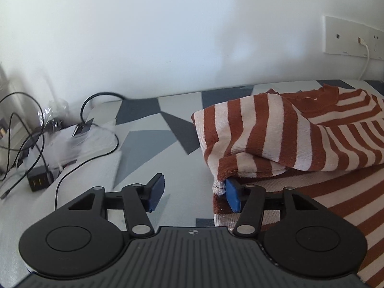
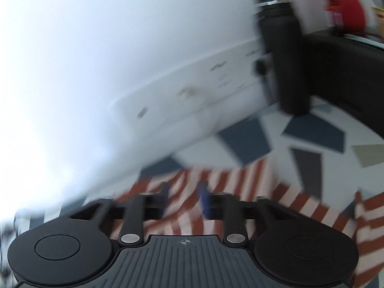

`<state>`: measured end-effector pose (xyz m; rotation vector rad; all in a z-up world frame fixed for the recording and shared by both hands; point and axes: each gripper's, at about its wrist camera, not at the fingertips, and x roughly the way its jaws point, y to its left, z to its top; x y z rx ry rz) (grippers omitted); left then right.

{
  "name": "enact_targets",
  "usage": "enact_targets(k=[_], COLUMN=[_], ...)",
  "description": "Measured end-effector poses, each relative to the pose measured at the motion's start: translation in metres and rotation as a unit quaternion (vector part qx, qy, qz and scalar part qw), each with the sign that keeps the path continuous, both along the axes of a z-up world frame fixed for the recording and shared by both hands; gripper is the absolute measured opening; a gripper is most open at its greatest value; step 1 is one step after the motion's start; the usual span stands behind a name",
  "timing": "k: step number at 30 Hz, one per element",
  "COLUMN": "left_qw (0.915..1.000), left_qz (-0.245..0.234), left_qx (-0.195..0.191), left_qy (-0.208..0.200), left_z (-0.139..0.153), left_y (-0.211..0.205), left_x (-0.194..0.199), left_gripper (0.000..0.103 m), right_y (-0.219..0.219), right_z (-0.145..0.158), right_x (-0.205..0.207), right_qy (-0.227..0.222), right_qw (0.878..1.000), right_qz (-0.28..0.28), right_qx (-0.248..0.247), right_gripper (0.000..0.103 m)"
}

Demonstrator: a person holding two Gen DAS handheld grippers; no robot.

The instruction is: Fold clothes

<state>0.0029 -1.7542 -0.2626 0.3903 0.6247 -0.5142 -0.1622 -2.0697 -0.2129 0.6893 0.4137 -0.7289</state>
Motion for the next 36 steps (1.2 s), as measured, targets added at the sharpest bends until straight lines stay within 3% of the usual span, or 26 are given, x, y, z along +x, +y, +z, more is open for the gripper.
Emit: enact_targets(k=[6,10,13,15,16,17,18,20,24,29,31,34,36], left_qw=[0.9995,0.999,0.9984,0.9983,0.9983,0.9983,0.9983,0.9986,0.999,0.9994,0.9989,0.9975,0.9962], left_qz=[-0.023,-0.037,-0.044,-0.044,-0.042,-0.038,-0.034,-0.024,-0.008,0.005,0.014,0.029,0.039], left_qx=[0.015,0.019,0.02,0.011,0.0,-0.013,-0.024,-0.034,-0.042,-0.029,-0.042,-0.063,-0.078], left_qy=[-0.015,-0.015,-0.027,-0.037,-0.04,-0.043,-0.04,-0.033,-0.012,0.016,0.015,0.011,0.009], left_z=[-0.002,-0.007,-0.007,-0.005,-0.002,0.001,0.004,0.005,0.001,-0.01,-0.006,0.002,0.007], left_y=[-0.002,-0.008,-0.013,-0.013,-0.011,-0.008,-0.006,0.0,0.008,0.008,0.01,0.012,0.014], left_x=[-0.012,-0.018,-0.022,-0.022,-0.021,-0.019,-0.016,-0.012,-0.006,-0.002,0.001,0.005,0.008], left_gripper=[0.06,0.063,0.063,0.063,0.056,0.041,0.037,0.028,0.029,0.039,0.04,0.039,0.039], right_y=[0.012,0.027,0.028,0.021,0.017,0.014,0.014,0.015,0.011,0.001,-0.002,-0.008,-0.012], right_z=[-0.001,-0.026,-0.045,-0.051,-0.051,-0.048,-0.042,-0.032,-0.027,-0.047,-0.05,-0.048,-0.044], right_x=[-0.018,-0.028,-0.025,-0.023,-0.022,-0.02,-0.019,-0.02,-0.03,-0.016,-0.01,0.0,0.011], right_qy=[0.025,0.045,0.065,0.053,0.047,0.046,0.052,0.053,0.033,0.065,0.072,0.067,0.065], right_qw=[0.998,0.991,0.99,0.99,0.989,0.989,0.99,0.992,0.993,0.983,0.982,0.978,0.976], right_qz=[0.059,0.09,0.071,0.052,0.046,0.044,0.045,0.046,0.044,0.074,0.075,0.076,0.078], right_qx=[0.028,0.083,0.103,0.12,0.129,0.132,0.125,0.104,0.109,0.157,0.156,0.18,0.192], right_gripper=[0.038,0.047,0.047,0.044,0.032,0.008,0.005,0.005,0.006,0.029,0.029,0.014,0.009])
